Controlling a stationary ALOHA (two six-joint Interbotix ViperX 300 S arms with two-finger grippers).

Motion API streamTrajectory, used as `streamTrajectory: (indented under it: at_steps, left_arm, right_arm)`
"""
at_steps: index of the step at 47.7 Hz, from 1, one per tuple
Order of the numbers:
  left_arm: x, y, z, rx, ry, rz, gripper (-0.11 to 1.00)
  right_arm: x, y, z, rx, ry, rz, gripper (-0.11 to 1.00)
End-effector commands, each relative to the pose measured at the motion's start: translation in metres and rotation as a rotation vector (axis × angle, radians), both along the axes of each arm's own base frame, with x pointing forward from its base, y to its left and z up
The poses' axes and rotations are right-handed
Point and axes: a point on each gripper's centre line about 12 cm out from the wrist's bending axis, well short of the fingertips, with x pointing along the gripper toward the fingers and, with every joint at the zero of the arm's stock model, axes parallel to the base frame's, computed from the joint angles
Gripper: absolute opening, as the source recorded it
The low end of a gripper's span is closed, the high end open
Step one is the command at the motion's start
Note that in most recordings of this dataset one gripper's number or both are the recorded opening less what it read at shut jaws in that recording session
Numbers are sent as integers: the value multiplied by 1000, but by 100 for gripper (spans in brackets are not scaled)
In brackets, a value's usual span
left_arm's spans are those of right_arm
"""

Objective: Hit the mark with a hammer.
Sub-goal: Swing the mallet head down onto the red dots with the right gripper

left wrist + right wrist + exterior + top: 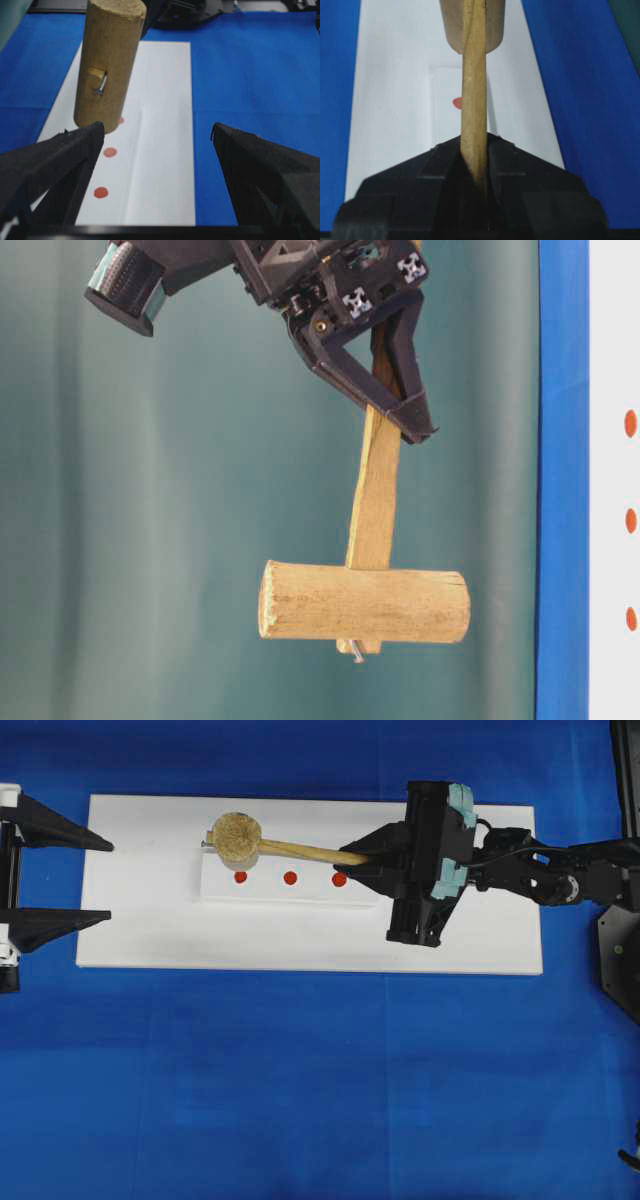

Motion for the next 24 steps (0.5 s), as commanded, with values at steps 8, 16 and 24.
streamTrajectory:
  at_steps: [8,16,24]
  left_arm:
    - [2,0,4,2,-11,0,86]
    - [2,0,5,2,-15,0,86]
    - [2,0,5,1,-15,0,86]
  right_arm:
    - [11,-9,-6,-1,10,-31,2]
    - [31,-12,-50,20,122,-32,2]
    - [36,-18,-87,86,220,-60,2]
